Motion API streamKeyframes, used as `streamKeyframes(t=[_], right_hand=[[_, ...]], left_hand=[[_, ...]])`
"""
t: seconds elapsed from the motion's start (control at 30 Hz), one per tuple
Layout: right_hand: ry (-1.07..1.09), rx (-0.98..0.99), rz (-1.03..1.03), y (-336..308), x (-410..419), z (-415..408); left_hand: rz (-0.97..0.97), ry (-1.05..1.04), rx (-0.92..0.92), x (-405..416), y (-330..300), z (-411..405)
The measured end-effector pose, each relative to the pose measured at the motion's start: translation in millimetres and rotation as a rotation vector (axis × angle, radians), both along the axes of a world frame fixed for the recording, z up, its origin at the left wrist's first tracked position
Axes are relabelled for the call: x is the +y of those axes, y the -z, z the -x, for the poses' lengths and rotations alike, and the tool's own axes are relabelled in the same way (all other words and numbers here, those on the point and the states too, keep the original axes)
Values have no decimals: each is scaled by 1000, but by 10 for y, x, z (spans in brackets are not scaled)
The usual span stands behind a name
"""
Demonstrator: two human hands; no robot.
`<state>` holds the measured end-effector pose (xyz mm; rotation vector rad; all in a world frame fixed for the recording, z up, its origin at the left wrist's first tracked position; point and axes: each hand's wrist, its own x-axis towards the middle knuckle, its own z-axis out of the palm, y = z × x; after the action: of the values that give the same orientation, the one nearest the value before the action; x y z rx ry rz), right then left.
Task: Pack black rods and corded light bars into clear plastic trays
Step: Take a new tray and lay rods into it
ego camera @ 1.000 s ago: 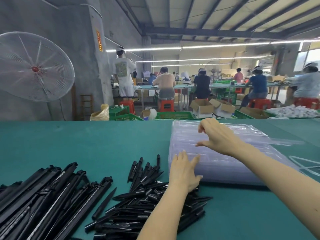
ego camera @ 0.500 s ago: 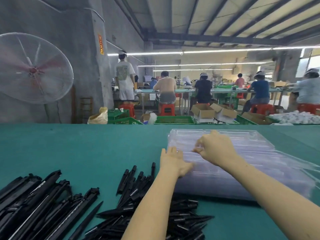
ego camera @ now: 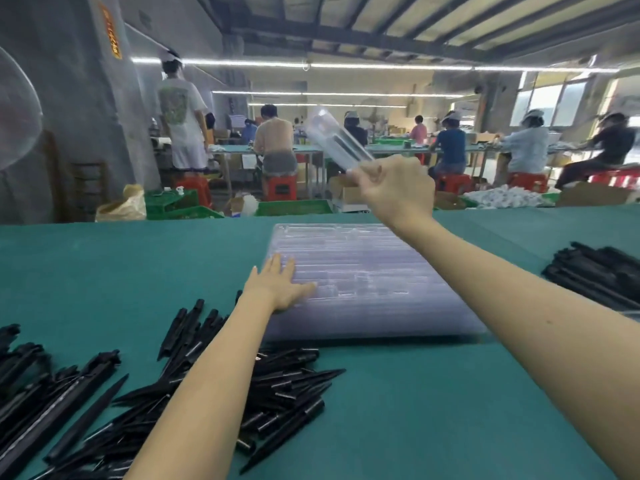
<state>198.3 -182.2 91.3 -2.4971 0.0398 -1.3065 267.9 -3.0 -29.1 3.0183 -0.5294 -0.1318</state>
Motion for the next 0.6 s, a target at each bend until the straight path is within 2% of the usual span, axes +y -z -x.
streamKeyframes(t=[0.1,0.17,0.23,0.27,0.37,0.4,0.47,0.53,0.6], right_hand=[[103,-346,-234,-356,-381,244],[-7,-593,-324,-570,-562,505],[-159,-763,-289,-734,-579,798],[-213,-765,-214,-773,-543,939],[-296,-549,168,-649,-395,1330],[-304,-491,302,-523,-354,1450],[-327,-406,518,-155,-254,1694],[-356,-331,653,295,-118,1949],[-396,-232,696,684,60,2204]], left_hand=[[-4,-1,-36,3,33,-10],[8,-15,-33,9,39,-3],[119,-12,-51,37,24,42],[306,-2,-90,49,12,87],[1119,-22,-194,-1,-166,452],[1335,-35,-124,-21,-270,670],[1677,21,214,17,-448,1176],[1871,152,617,189,-574,1654],[1951,290,882,425,-634,2107]])
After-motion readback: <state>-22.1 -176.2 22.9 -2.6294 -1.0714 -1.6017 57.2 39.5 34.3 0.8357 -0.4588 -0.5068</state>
